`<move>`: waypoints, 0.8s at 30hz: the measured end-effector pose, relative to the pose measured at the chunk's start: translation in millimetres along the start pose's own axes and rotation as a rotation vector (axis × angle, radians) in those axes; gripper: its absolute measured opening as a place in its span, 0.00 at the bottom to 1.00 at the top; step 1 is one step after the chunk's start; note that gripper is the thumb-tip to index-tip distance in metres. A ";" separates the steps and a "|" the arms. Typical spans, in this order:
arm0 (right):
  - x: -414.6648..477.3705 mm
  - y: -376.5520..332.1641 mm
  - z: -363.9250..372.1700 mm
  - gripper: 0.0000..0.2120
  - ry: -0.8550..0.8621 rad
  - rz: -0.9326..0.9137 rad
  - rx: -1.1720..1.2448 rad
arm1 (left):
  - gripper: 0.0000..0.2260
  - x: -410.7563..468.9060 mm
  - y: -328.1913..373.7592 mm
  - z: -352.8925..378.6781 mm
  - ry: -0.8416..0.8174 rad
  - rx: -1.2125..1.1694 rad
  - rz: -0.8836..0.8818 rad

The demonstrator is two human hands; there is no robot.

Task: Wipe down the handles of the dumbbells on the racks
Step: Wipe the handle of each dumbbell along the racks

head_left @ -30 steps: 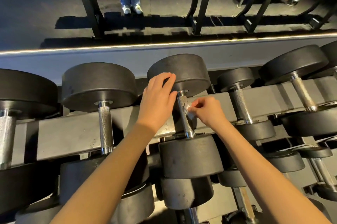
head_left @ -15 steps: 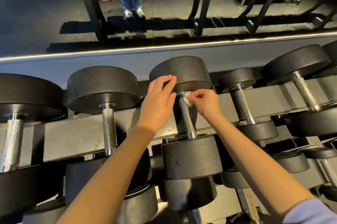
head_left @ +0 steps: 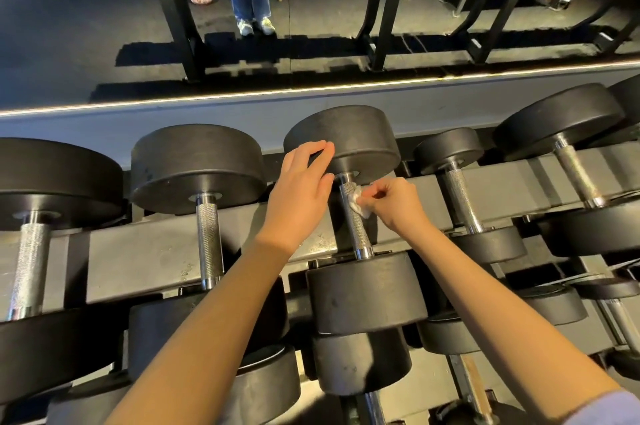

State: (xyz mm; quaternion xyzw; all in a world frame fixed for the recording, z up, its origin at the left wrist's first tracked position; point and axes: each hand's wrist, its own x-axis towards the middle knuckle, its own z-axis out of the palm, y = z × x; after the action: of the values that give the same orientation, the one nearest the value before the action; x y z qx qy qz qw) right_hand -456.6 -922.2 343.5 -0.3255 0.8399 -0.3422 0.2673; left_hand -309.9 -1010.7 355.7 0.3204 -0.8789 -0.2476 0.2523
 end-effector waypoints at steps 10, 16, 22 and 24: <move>-20.1 1.0 -12.4 0.10 -0.398 0.050 -0.360 | 0.21 -1.2 4.7 2.1 0.006 -0.004 -0.015; -28.3 -1.1 -12.8 0.06 -0.194 0.040 -0.385 | 0.22 -4.5 17.8 2.4 -0.046 0.068 -0.054; -50.9 19.8 -36.0 0.03 0.258 0.023 -0.026 | 0.17 -36.3 56.5 30.9 -0.042 -0.089 -0.006; -58.4 33.0 -53.8 0.03 0.347 0.002 0.036 | 0.18 -44.9 76.1 44.7 -0.109 -0.062 0.053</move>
State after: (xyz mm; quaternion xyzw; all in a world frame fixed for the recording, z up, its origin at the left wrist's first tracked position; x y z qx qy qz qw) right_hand -467.0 -839.7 365.5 -0.2558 0.8674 -0.4082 0.1245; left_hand -340.1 -916.4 354.8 0.2752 -0.8915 -0.2849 0.2201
